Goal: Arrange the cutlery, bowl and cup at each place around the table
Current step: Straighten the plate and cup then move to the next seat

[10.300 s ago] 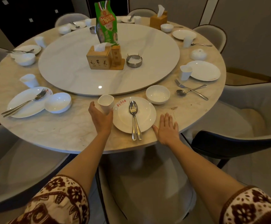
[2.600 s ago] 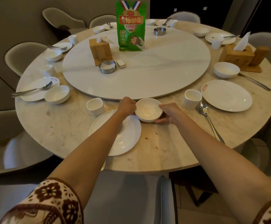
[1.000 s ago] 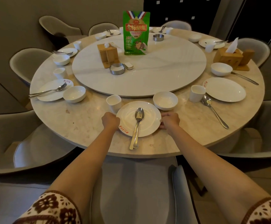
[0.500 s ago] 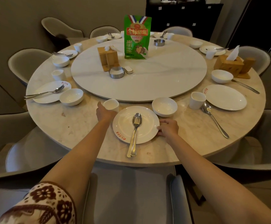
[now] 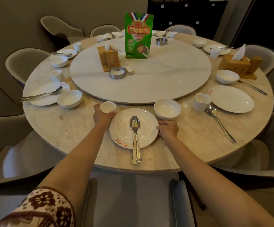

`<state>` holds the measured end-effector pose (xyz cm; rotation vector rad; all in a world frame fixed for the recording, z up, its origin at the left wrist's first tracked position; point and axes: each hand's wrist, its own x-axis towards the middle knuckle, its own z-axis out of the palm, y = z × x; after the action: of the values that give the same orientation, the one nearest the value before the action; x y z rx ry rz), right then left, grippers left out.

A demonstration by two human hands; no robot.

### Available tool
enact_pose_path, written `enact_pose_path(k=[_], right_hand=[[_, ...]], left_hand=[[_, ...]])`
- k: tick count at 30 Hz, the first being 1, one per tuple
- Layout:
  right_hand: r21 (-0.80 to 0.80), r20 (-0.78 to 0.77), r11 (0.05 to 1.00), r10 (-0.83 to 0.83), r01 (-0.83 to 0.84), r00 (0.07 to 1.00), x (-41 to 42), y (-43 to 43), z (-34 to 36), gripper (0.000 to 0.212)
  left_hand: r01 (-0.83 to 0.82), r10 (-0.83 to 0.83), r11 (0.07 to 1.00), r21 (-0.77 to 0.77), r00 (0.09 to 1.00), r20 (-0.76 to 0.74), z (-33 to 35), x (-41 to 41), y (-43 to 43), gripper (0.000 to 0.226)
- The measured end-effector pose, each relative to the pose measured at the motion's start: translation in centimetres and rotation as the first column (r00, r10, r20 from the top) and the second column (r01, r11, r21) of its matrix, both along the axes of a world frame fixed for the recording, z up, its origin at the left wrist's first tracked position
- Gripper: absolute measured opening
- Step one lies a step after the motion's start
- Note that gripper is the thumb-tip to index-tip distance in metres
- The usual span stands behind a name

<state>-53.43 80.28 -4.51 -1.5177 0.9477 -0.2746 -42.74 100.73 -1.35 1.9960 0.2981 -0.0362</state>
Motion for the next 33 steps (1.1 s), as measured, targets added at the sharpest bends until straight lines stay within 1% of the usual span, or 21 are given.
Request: enact_pose_path(k=[3, 5, 8, 10, 12, 14, 16, 18, 19, 21, 23, 28, 33], right_hand=[[-0.03, -0.006, 0.999, -0.032, 0.032, 0.999, 0.8, 0.4, -0.4, 0.022], [-0.009, -0.012, 0.999, -0.052, 0.052, 0.999, 1.0, 0.4, -0.5, 0.02], [0.084, 0.01, 0.989, -0.124, 0.123, 0.992, 0.8, 0.3, -0.5, 0.007], [0.167, 0.061, 0.964, -0.218, 0.206, 0.974, 0.4, 0.4, 0.0, 0.011], [0.237, 0.106, 0.937, -0.289, 0.258, 0.951, 0.3, 0.2, 0.7, 0.02], [0.305, 0.113, 0.91, -0.329, 0.282, 0.937, 0.6, -0.2, 1.2, 0.035], [0.373, 0.104, 0.878, -0.36, 0.299, 0.927, 0.9, -0.8, 1.6, 0.037], [0.426, 0.106, 0.854, -0.376, 0.3, 0.921, 1.1, -1.3, 1.8, 0.037], [0.444, 0.112, 0.846, -0.379, 0.295, 0.919, 1.0, -1.5, 1.9, 0.041], [0.455, 0.116, 0.841, -0.381, 0.292, 0.917, 0.9, -1.8, 1.9, 0.048], [0.463, 0.12, 0.837, -0.386, 0.292, 0.915, 0.7, -2.0, 1.8, 0.05], [0.475, 0.117, 0.834, -0.375, 0.279, 0.92, 0.5, -2.3, 1.8, 0.054], [0.466, 0.124, 0.849, -0.343, 0.251, 0.931, 0.1, -2.6, 1.3, 0.053]], left_hand=[[-0.038, 0.037, 0.999, -0.021, 0.999, -0.007, 0.0, -0.2, 0.0, 0.068], [-0.042, 0.042, 0.999, -0.029, 0.999, -0.015, 0.1, -0.2, 0.1, 0.069], [-0.046, 0.047, 0.999, 0.008, 0.999, -0.025, -0.2, -0.5, 0.0, 0.076], [-0.077, 0.077, 0.997, 0.018, 0.996, -0.034, -0.4, -1.1, -0.1, 0.076], [-0.113, 0.114, 0.993, 0.018, 0.991, -0.071, -0.9, -1.9, -0.1, 0.067], [-0.113, 0.115, 0.993, 0.028, 0.986, -0.121, -1.5, -2.8, 0.0, 0.05], [-0.086, 0.093, 0.995, 0.055, 0.985, -0.145, -1.9, -3.6, 0.0, 0.031], [-0.077, 0.092, 0.992, 0.096, 0.983, -0.158, -1.8, -4.2, -0.2, 0.026], [-0.082, 0.1, 0.99, 0.114, 0.982, -0.161, -1.6, -4.4, -0.3, 0.025], [-0.095, 0.117, 0.986, 0.135, 0.98, -0.164, -1.2, -4.3, -0.3, 0.024], [-0.098, 0.121, 0.985, 0.142, 0.978, -0.168, -1.0, -4.1, -0.2, 0.024], [-0.108, 0.13, 0.985, 0.132, 0.976, -0.176, -0.8, -3.8, -0.3, 0.026], [-0.102, 0.121, 0.989, 0.103, 0.973, -0.196, -0.6, -3.4, -0.1, 0.026]])
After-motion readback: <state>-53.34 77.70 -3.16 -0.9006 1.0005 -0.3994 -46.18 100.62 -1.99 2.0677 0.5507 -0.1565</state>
